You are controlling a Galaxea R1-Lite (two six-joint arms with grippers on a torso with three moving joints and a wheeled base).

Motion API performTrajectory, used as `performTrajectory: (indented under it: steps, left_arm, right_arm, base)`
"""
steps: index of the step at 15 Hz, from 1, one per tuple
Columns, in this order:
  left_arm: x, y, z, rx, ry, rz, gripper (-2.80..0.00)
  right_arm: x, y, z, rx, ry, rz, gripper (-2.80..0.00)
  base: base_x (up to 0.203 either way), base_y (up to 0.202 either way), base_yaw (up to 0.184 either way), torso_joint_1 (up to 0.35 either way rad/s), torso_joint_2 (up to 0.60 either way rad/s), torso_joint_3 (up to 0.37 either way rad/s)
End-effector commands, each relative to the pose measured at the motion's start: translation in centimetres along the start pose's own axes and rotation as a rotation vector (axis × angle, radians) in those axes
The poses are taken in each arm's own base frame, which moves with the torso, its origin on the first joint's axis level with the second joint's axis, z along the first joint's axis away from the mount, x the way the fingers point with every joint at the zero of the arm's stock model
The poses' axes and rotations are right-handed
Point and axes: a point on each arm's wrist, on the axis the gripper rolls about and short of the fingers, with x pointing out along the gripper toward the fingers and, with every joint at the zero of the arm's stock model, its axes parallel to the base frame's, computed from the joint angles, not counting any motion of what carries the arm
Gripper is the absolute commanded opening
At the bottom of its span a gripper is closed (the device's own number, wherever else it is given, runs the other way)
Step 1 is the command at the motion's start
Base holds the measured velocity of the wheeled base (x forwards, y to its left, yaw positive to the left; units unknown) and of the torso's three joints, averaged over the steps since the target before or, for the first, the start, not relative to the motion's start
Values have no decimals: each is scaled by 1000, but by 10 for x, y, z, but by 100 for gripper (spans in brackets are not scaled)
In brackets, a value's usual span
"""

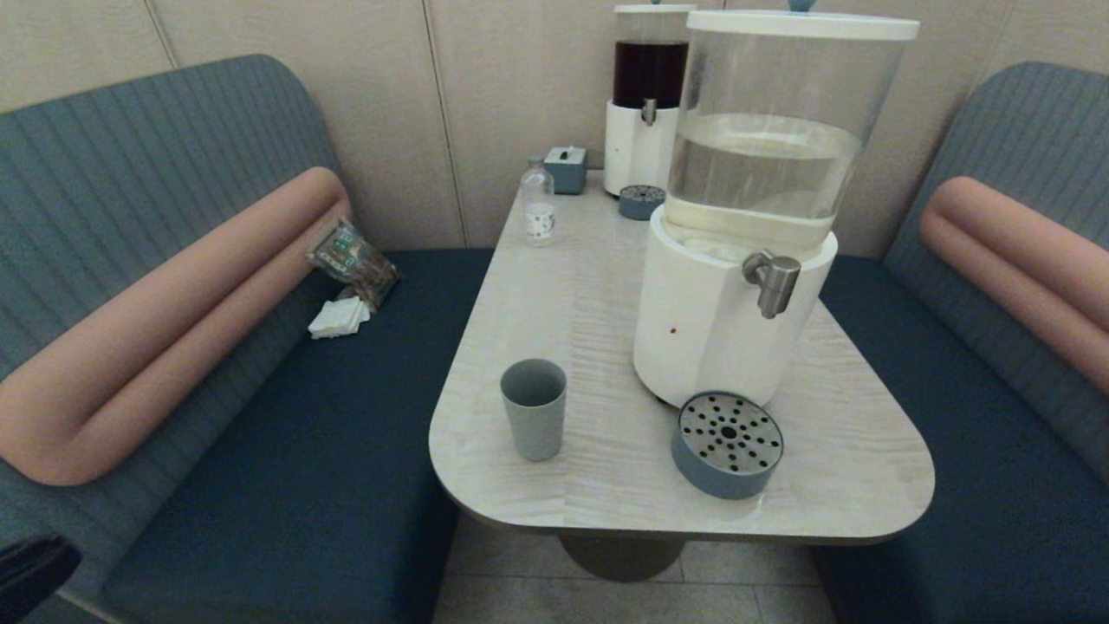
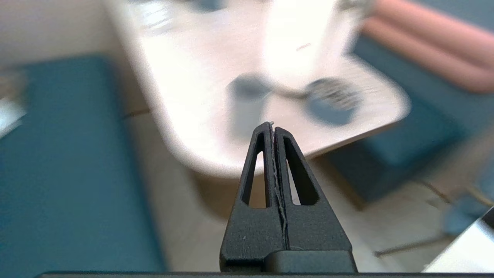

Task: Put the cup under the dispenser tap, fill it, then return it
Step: Pick up the cup

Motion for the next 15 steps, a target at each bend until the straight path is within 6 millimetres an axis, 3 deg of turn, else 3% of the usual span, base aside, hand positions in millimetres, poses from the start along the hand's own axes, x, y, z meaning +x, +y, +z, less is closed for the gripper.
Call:
performTrajectory:
  steps: [1, 4, 7, 9, 15]
  left_arm:
    - [74, 31, 8, -15, 46, -99, -280]
    - [135, 60, 4, 57, -54, -163, -280]
    - [177, 87, -15, 173, -183, -176, -280]
    - [187, 99, -35, 203, -182, -176, -280]
    - [198, 109, -57, 179, -123, -175, -280]
  right_arm:
    - [0, 0, 0, 0, 1, 0, -280]
    - [0, 0, 0, 0, 1, -1, -280]
    - [0, 0, 0, 0, 1, 1, -280]
    - [0, 0, 0, 0, 0, -1, -280]
    - [0, 0, 0, 0, 0, 1, -280]
  base:
    - [0, 0, 0, 0, 0, 0]
    - [0, 0, 0, 0, 0, 0]
    - [0, 0, 0, 0, 0, 0]
    - [0, 0, 0, 0, 0, 0]
    - [0, 0, 0, 0, 0, 0]
